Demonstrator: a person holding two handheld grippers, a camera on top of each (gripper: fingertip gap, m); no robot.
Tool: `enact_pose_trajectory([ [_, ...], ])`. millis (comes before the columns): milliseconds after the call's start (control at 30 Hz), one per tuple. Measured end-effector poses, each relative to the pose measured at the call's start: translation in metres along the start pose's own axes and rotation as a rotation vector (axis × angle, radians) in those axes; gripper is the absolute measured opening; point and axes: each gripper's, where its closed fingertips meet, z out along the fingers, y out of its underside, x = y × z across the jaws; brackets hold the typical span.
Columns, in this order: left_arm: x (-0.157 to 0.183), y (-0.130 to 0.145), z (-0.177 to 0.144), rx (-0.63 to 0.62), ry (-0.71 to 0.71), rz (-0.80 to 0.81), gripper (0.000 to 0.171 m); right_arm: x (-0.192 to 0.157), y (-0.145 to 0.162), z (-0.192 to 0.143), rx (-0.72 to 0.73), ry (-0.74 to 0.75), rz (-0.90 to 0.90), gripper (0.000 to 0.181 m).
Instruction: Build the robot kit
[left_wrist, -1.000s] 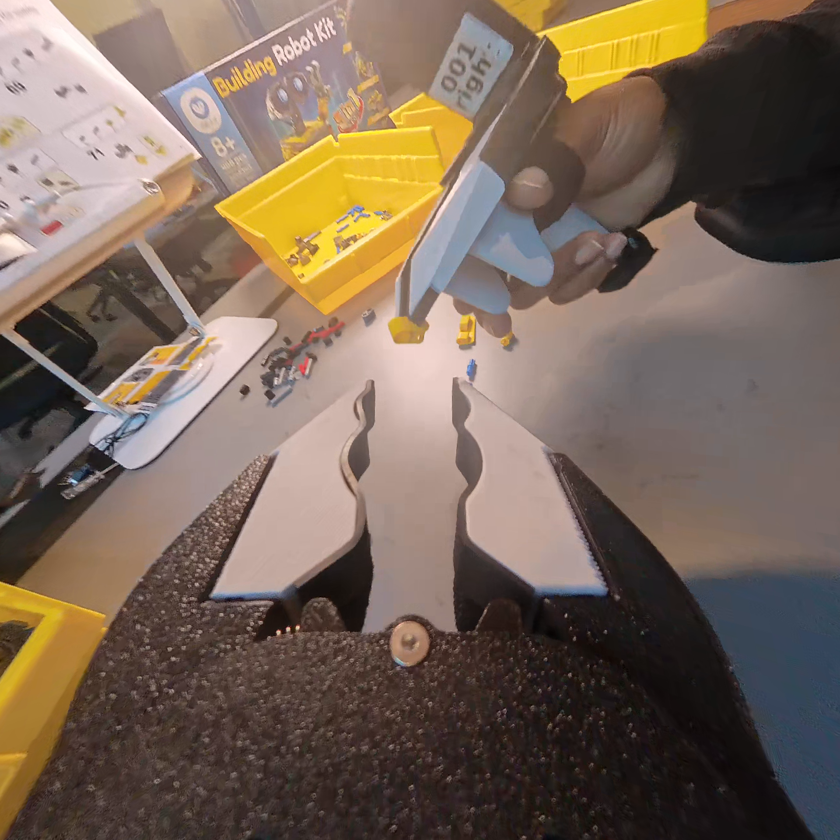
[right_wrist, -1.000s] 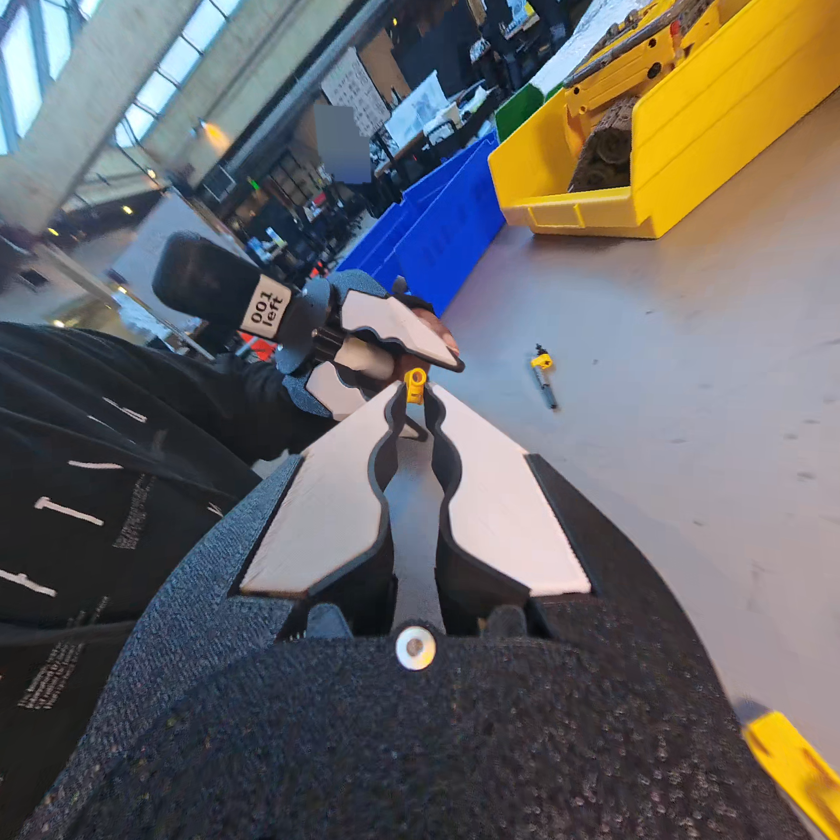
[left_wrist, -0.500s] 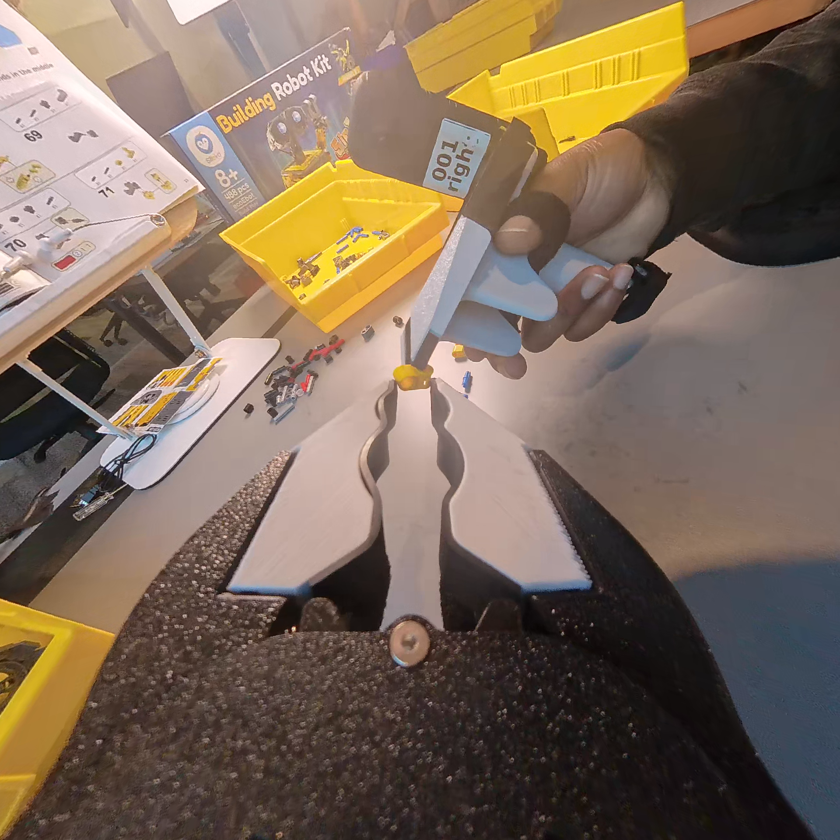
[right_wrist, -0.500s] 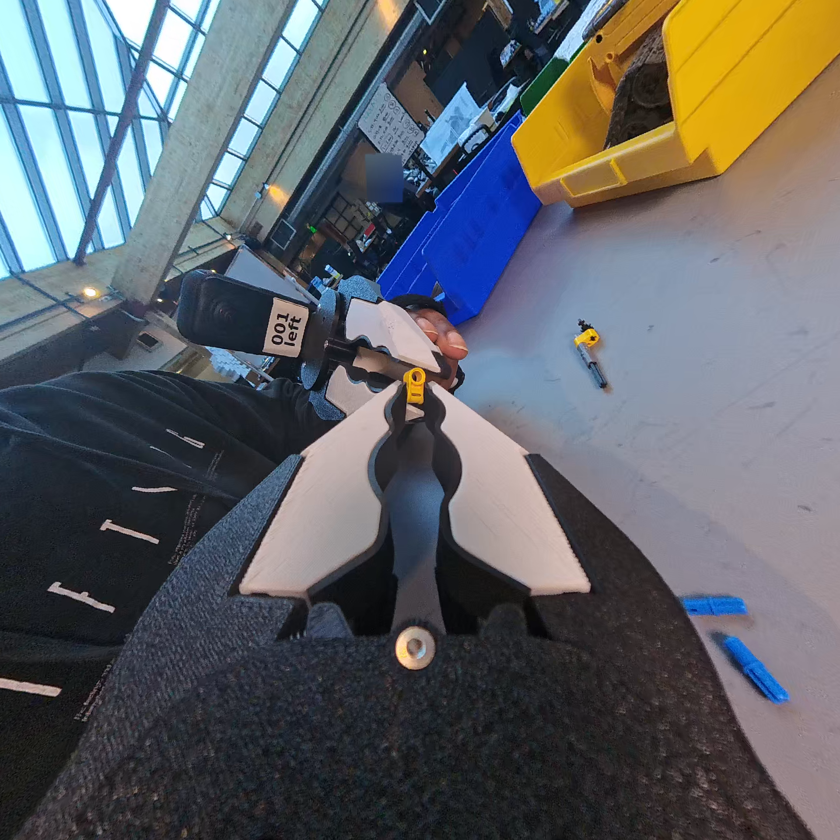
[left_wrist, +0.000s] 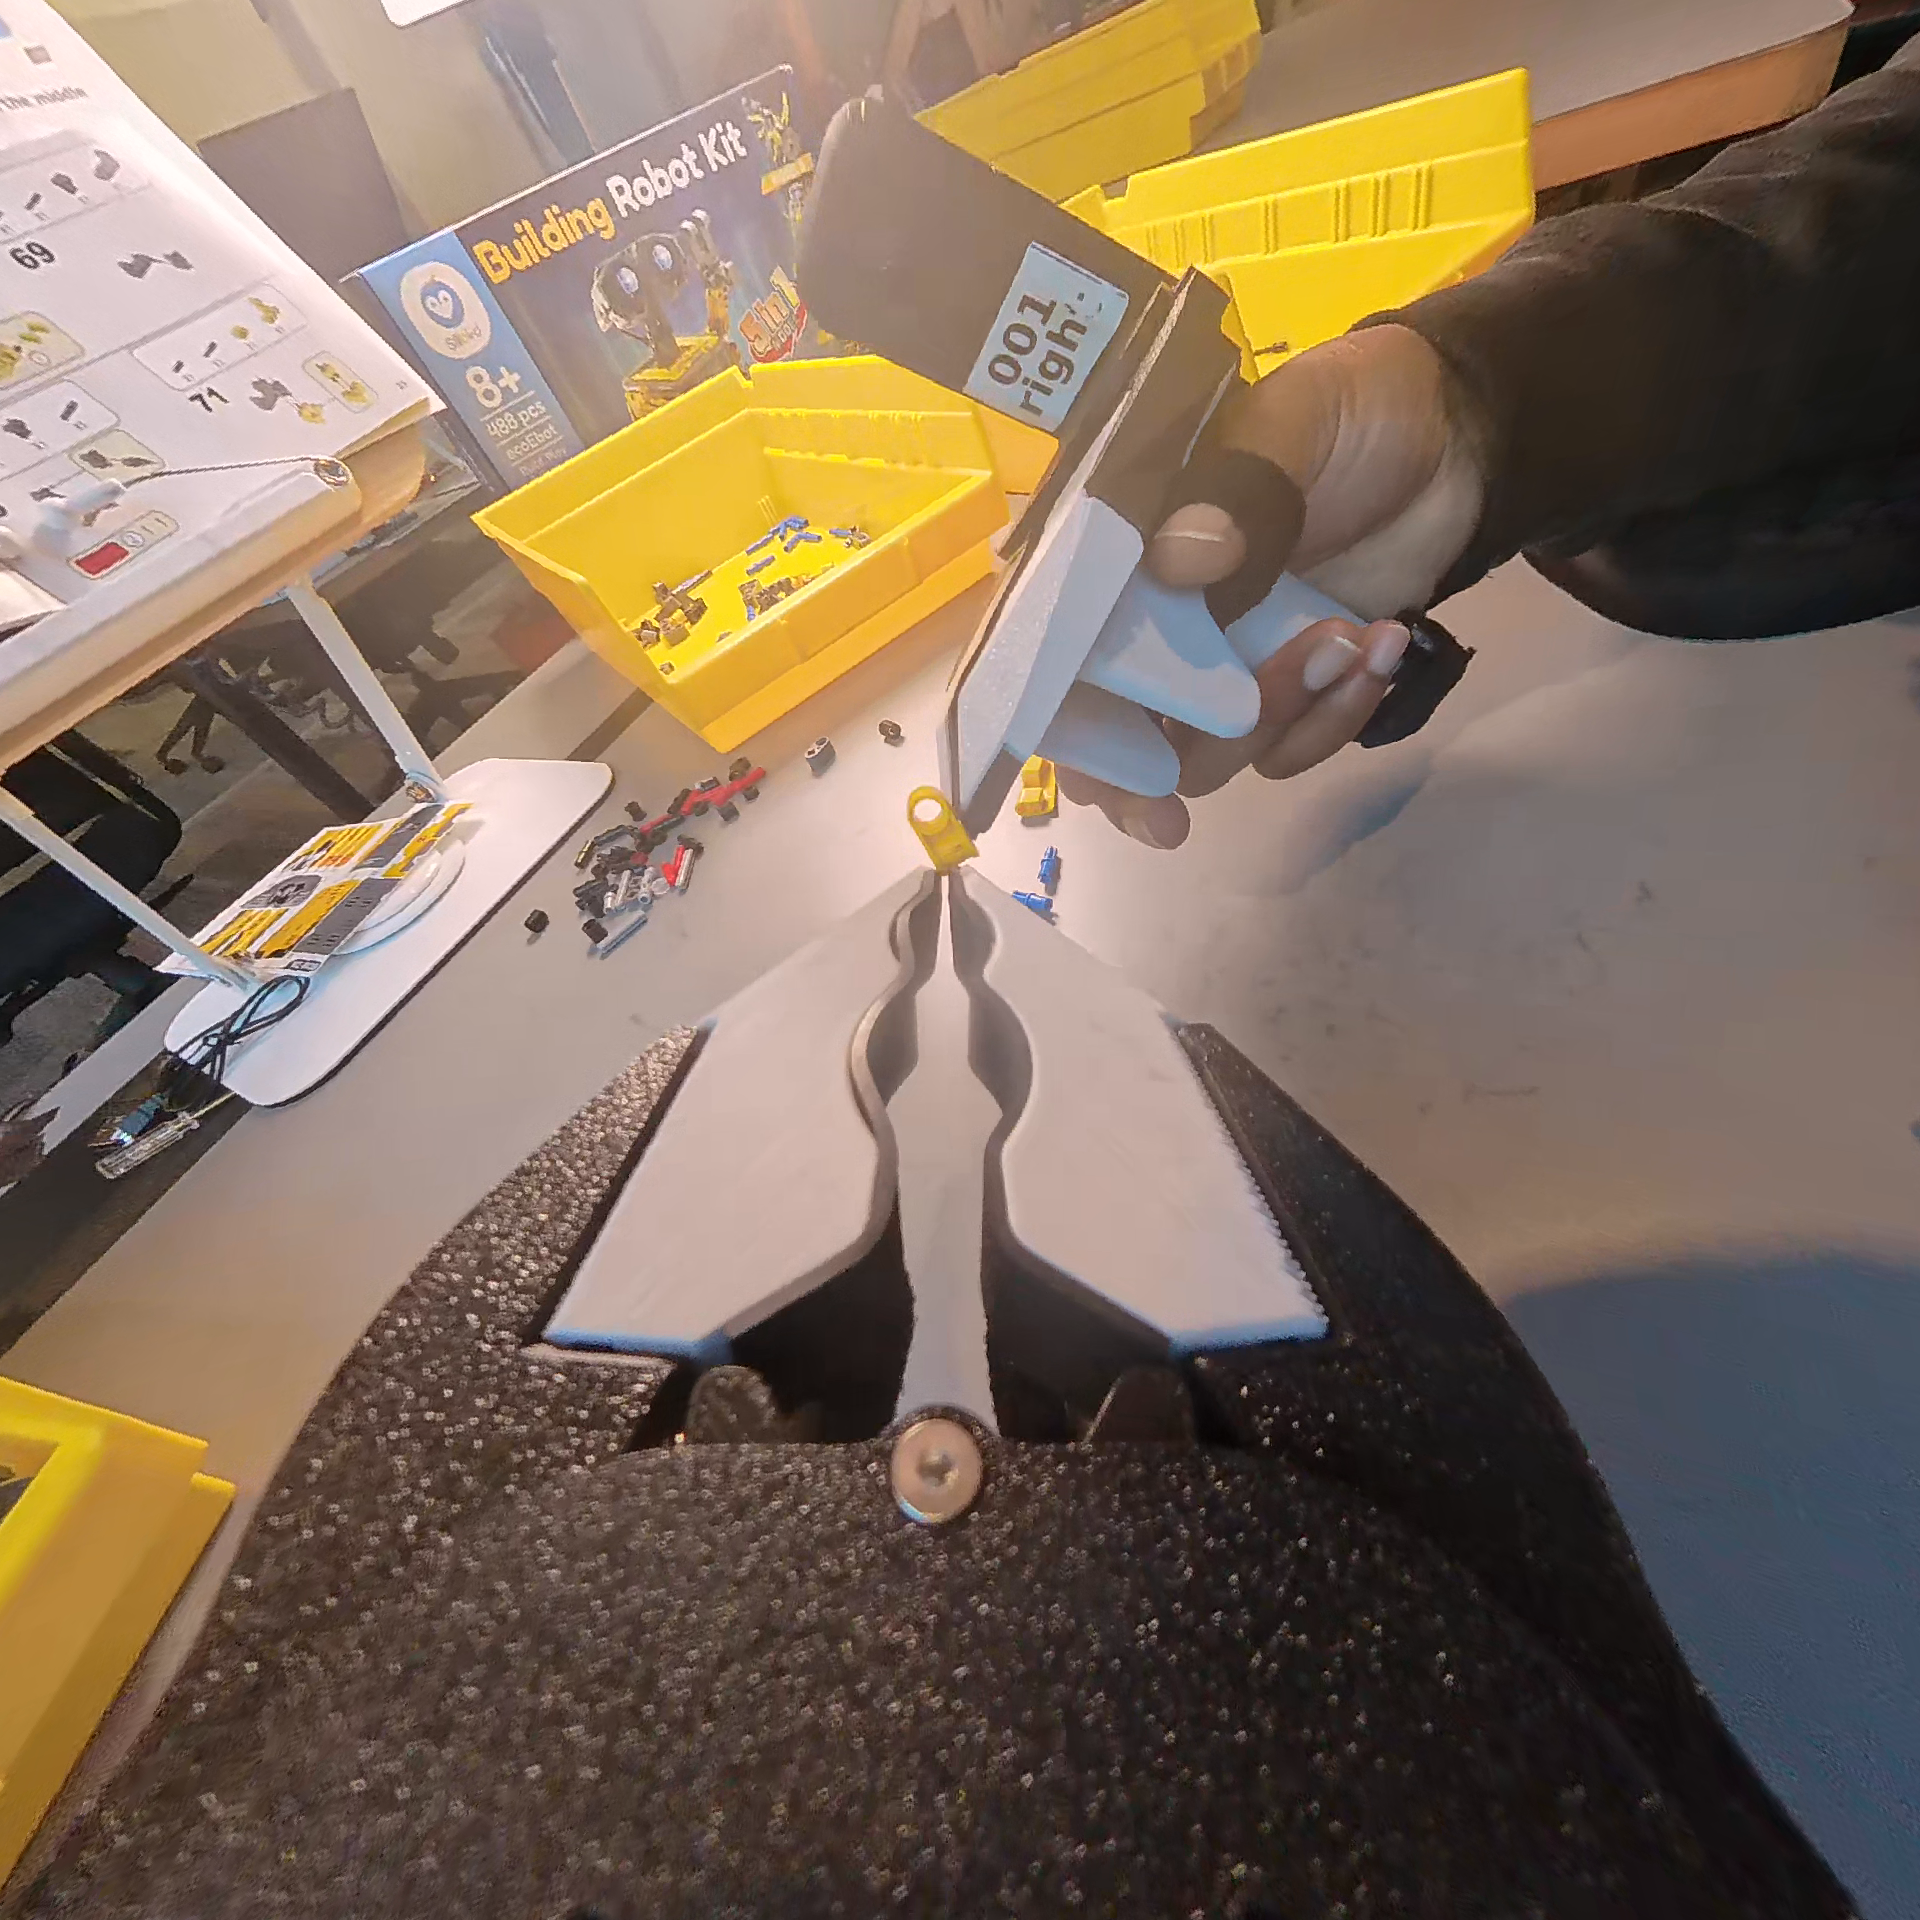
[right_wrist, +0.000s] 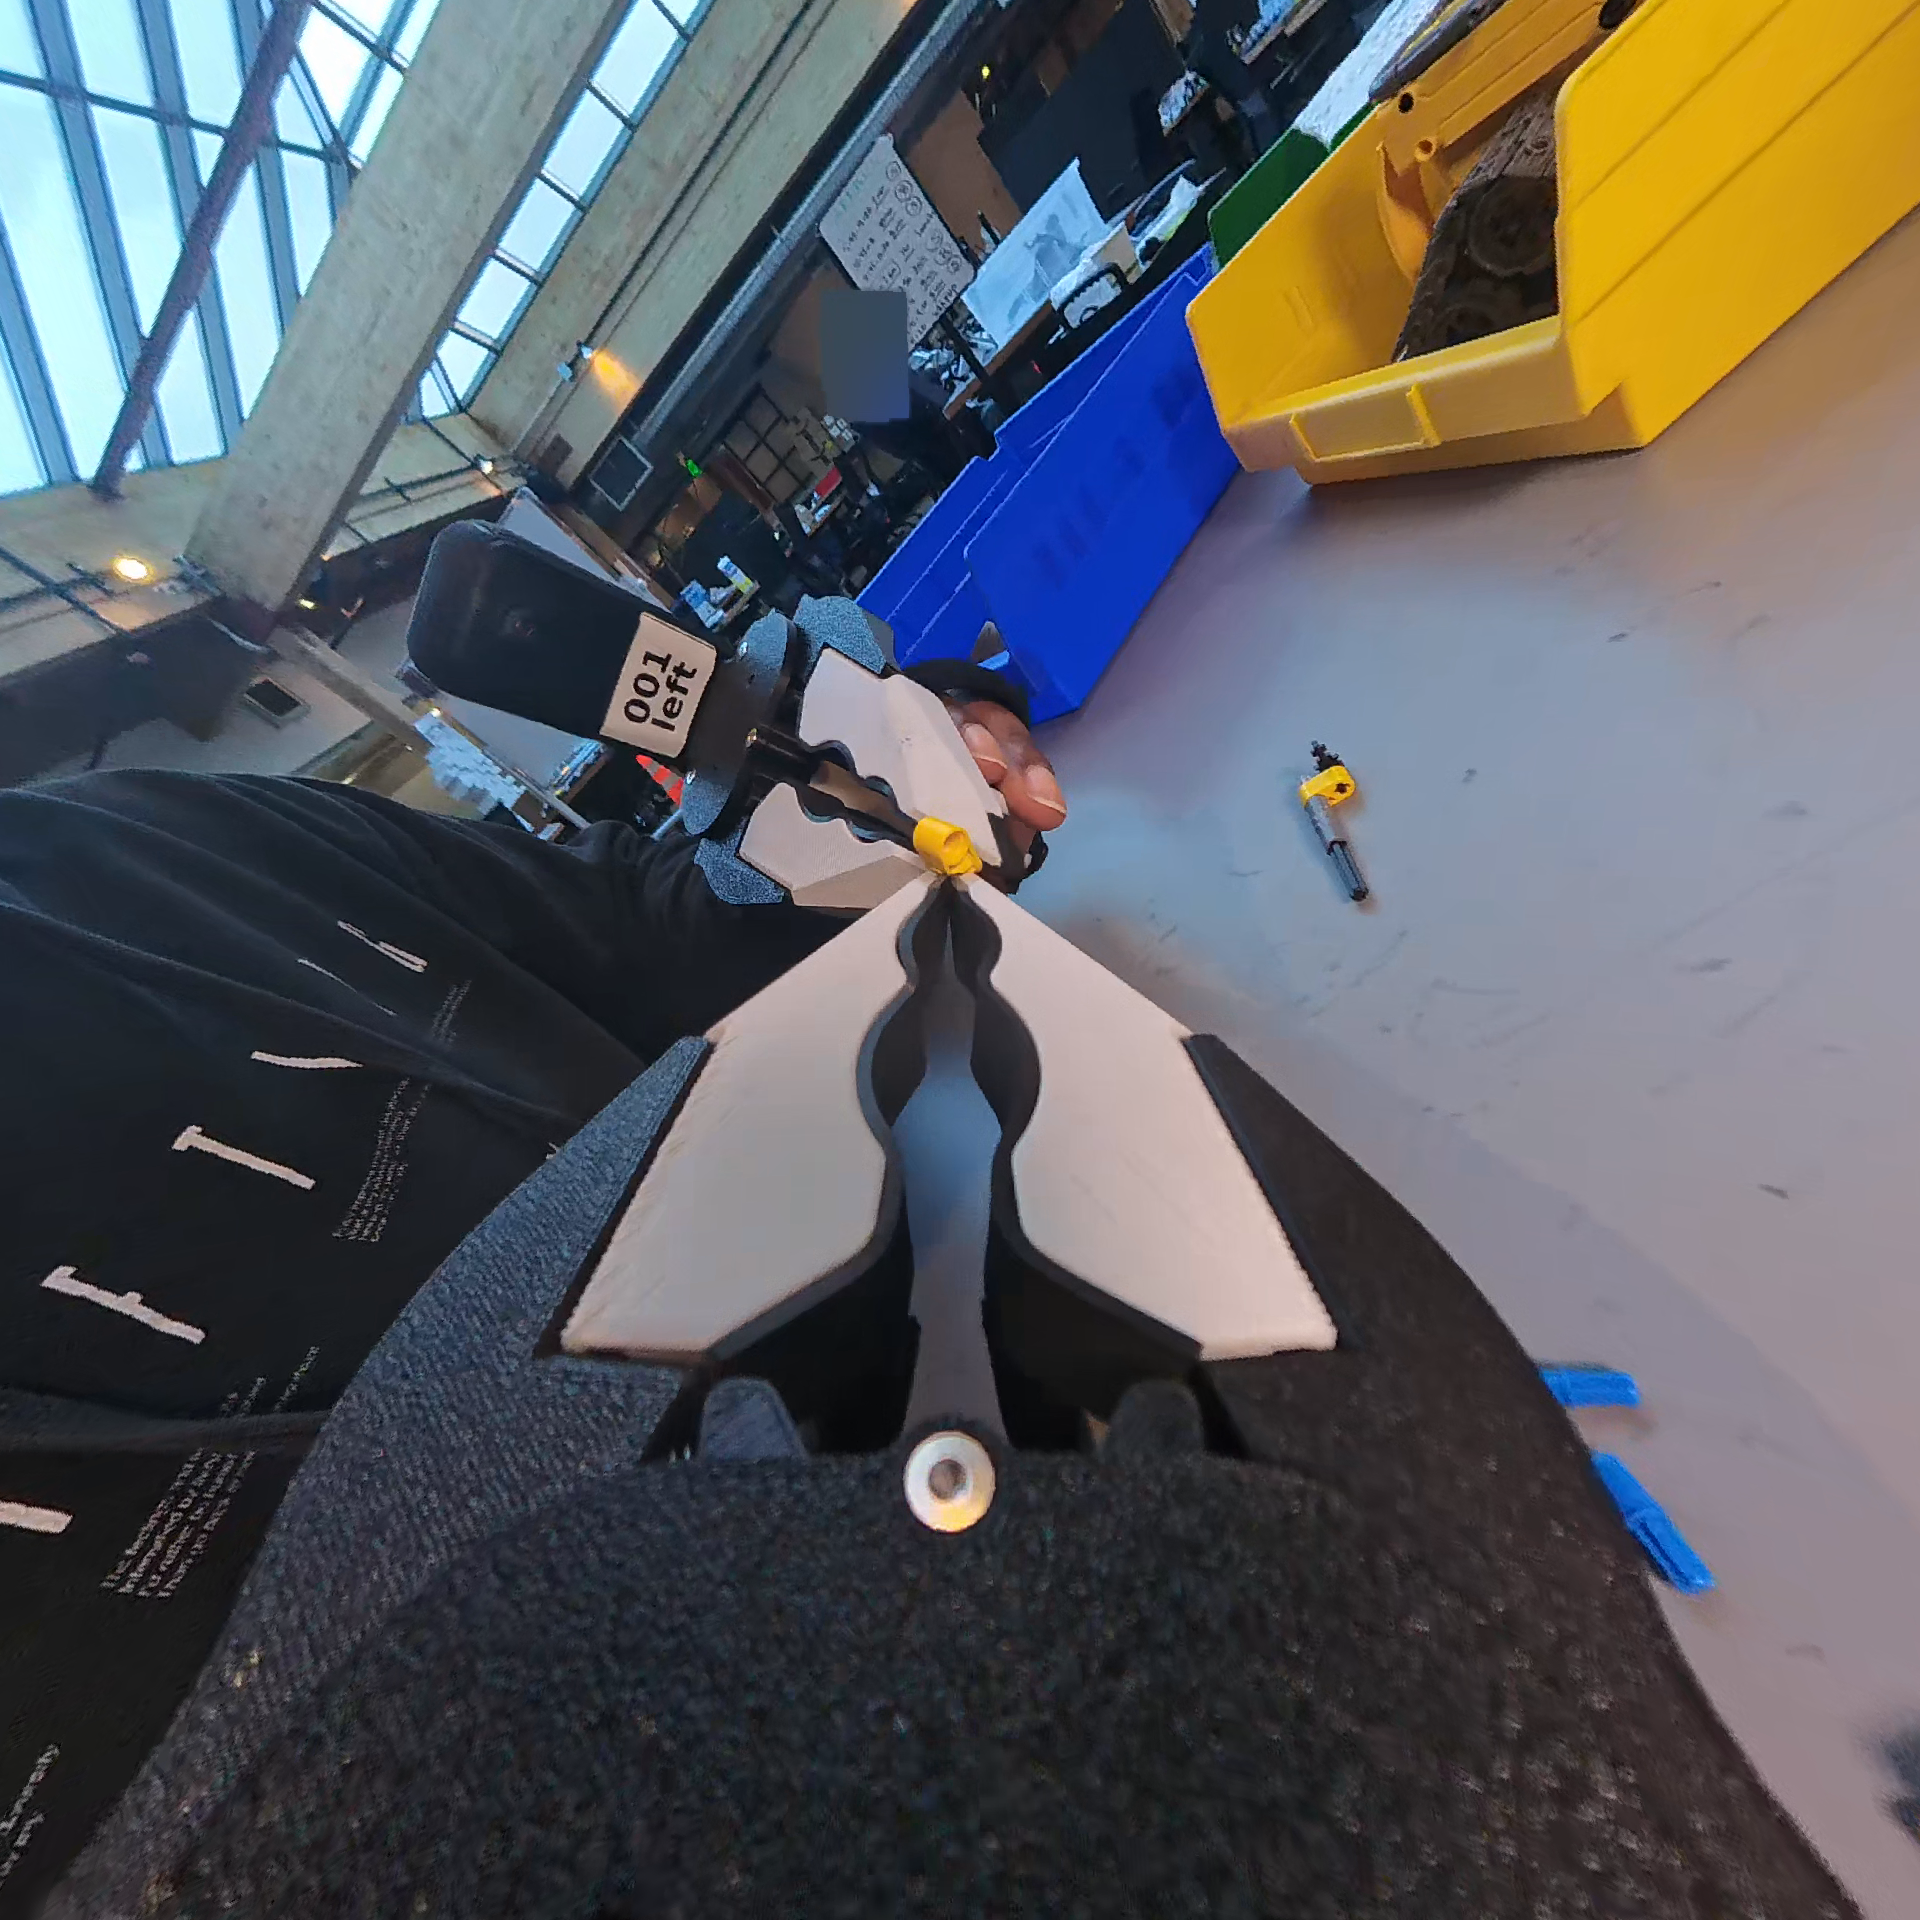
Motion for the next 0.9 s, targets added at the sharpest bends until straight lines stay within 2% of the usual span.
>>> enact_pose_trajectory([
  [233,0.002,0.004,0.003,-0.016,0.014,-0.010,0.000,0.004,0.000,-0.001,0.007,0.006,0.020,0.000],
  [633,0.011,0.015,0.008,-0.064,0.074,-0.042,0.017,0.014,0.004,-0.002,0.003,0.028,0.035,0.000],
  [700,0.010,0.017,0.009,-0.074,0.073,-0.047,0.017,0.014,0.006,-0.001,-0.004,0.028,0.036,0.000],
  [900,0.005,0.022,0.010,-0.096,0.061,-0.072,0.000,0.017,0.012,0.000,-0.046,0.047,0.024,0.000],
])
